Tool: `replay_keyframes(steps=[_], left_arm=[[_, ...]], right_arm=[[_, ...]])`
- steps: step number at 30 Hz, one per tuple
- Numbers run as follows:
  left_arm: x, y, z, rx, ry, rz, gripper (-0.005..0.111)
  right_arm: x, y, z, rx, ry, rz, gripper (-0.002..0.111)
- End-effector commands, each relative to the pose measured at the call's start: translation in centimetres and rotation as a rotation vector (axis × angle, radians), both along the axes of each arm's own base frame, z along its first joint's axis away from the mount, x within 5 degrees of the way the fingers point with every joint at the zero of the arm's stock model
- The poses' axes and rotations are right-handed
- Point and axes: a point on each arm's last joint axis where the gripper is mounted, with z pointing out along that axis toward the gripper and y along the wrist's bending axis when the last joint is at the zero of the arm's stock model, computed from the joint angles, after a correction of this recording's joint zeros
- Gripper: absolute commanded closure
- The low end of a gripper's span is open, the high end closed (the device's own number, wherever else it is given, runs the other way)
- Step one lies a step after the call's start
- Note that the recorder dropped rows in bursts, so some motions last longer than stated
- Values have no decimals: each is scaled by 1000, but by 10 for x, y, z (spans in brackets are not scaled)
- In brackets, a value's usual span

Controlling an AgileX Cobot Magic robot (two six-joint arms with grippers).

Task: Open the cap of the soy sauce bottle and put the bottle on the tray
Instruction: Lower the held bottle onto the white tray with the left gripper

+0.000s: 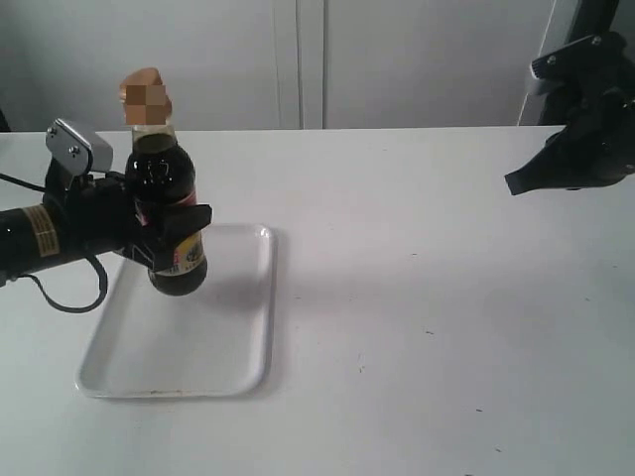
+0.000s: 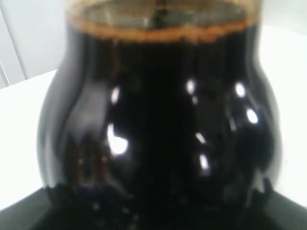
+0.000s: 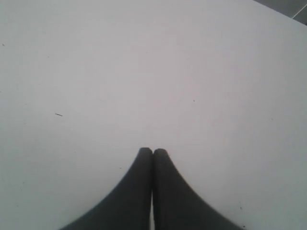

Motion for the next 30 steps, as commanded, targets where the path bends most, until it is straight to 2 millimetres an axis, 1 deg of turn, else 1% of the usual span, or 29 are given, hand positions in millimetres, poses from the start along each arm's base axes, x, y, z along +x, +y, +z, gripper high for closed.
replay_keyframes(steps=[1, 9, 23, 30], left_arm=[[-5, 1, 15, -79, -77, 9, 107], [-9, 1, 10, -60, -69, -11, 107], [-9, 1, 10, -3, -132, -29, 107], [-9, 0, 10, -7, -131, -24, 107]], right_arm=[[2, -2, -4, 5, 9, -13, 108], [2, -2, -5, 6, 15, -12, 108], [1, -2, -6, 9, 36, -3, 108], [0, -1, -6, 10, 41, -2, 108]])
